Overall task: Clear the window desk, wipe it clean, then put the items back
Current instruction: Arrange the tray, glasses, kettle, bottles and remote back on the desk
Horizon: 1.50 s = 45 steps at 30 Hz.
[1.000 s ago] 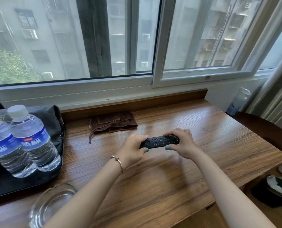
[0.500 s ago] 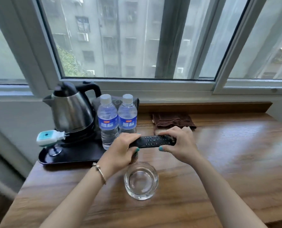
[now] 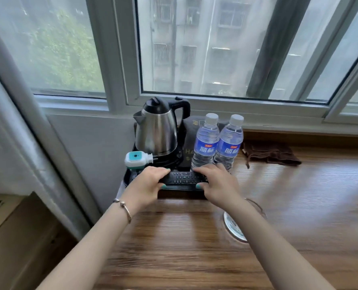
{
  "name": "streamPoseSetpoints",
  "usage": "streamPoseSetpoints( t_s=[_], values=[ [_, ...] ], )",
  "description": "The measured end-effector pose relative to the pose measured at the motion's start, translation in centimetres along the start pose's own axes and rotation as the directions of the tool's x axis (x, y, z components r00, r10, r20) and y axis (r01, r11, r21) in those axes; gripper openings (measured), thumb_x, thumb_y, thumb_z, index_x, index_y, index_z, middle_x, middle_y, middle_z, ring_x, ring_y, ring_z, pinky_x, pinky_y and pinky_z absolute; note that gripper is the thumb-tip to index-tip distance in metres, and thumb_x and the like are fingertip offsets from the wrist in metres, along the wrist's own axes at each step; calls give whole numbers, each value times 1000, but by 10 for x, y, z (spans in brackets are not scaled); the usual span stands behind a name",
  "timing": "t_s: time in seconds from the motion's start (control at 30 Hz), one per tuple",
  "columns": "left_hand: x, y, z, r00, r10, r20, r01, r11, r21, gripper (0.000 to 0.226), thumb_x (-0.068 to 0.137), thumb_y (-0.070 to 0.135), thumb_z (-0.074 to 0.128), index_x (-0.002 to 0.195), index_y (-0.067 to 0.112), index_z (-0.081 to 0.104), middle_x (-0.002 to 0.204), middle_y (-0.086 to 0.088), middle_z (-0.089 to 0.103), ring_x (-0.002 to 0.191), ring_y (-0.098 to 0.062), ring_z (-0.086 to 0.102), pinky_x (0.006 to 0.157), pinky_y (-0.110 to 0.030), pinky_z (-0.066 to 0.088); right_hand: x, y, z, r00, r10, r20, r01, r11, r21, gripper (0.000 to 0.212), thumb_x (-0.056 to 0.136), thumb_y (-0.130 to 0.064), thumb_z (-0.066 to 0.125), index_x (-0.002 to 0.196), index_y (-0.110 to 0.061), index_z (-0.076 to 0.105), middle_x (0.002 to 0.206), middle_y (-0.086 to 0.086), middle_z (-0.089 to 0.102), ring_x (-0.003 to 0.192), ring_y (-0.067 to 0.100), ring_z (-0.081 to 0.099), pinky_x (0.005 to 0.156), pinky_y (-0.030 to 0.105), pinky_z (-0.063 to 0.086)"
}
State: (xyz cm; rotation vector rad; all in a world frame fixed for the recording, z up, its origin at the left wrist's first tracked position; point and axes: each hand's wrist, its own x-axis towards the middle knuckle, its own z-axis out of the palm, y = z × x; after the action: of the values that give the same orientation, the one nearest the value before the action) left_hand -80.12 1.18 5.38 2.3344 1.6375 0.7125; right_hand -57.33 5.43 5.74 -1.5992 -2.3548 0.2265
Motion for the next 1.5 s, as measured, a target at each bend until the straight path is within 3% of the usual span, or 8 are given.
streamPoseSetpoints(
  t_s=[0.07, 0.2, 0.43, 0.6, 0.77, 1.13, 1.5],
  values=[
    [-5, -14, -2, 1000, -21, 22, 21, 999, 35, 37, 84, -1, 65, 121, 3, 61, 117, -8, 64, 111, -26, 56, 98, -31, 41, 7, -16, 10, 1000, -7, 30, 9, 999, -52, 49, 92, -31, 64, 139, -38, 52, 135, -14, 54, 129, 18, 41, 91, 37, 47],
    [-11, -38, 0, 992, -92, 87, 87, 994, 66, 48, 90, 6, 61, 136, 10, 51, 133, -3, 56, 125, -19, 49, 103, -24, 36, 19, -35, 28, 994, -5, 105, 15, 995, -95, 48, 93, -29, 64, 139, -34, 52, 137, -10, 54, 129, 19, 47, 94, 35, 45],
    [-9, -50, 2, 969, -215, 121, 206, 975, 79, 51, 91, 13, 60, 140, 19, 47, 141, 2, 50, 132, -17, 44, 108, -29, 35, 29, -43, 38, 988, 56, 147, -45, 996, -76, 49, 89, -32, 68, 136, -36, 54, 137, -11, 55, 127, 18, 51, 91, 34, 45],
    [-2, -53, 3, 941, -302, 152, 311, 950, -36, 50, 91, 16, 62, 139, 20, 49, 142, 1, 50, 133, -17, 43, 109, -25, 32, 41, -43, 29, 959, 122, 255, -117, 992, -37, 50, 84, -35, 72, 132, -40, 59, 135, -10, 59, 124, 20, 55, 93, 32, 47],
    [0, -52, 4, 934, -310, 177, 332, 937, -111, 50, 90, 13, 60, 138, 12, 50, 142, -5, 50, 133, -18, 43, 106, -17, 27, 51, -43, 25, 928, 138, 345, -163, 986, 44, 54, 77, -26, 78, 130, -31, 64, 126, -6, 67, 115, 16, 60, 94, 28, 48],
    [3, -51, 7, 928, -316, 198, 343, 931, -124, 46, 95, 14, 53, 140, 8, 47, 145, -6, 47, 137, -18, 38, 111, -22, 23, 57, -35, 28, 905, 80, 418, -169, 969, 180, 55, 80, -16, 80, 132, -15, 63, 131, 6, 63, 120, 19, 57, 99, 23, 42],
    [3, -51, 11, 925, -312, 219, 333, 940, -69, 49, 95, 22, 53, 141, 8, 45, 144, -8, 46, 135, -19, 39, 109, -21, 24, 61, -35, 26, 888, 60, 455, -170, 964, 204, 62, 81, -23, 80, 138, -13, 57, 138, 5, 59, 125, 19, 53, 99, 21, 38]
  ],
)
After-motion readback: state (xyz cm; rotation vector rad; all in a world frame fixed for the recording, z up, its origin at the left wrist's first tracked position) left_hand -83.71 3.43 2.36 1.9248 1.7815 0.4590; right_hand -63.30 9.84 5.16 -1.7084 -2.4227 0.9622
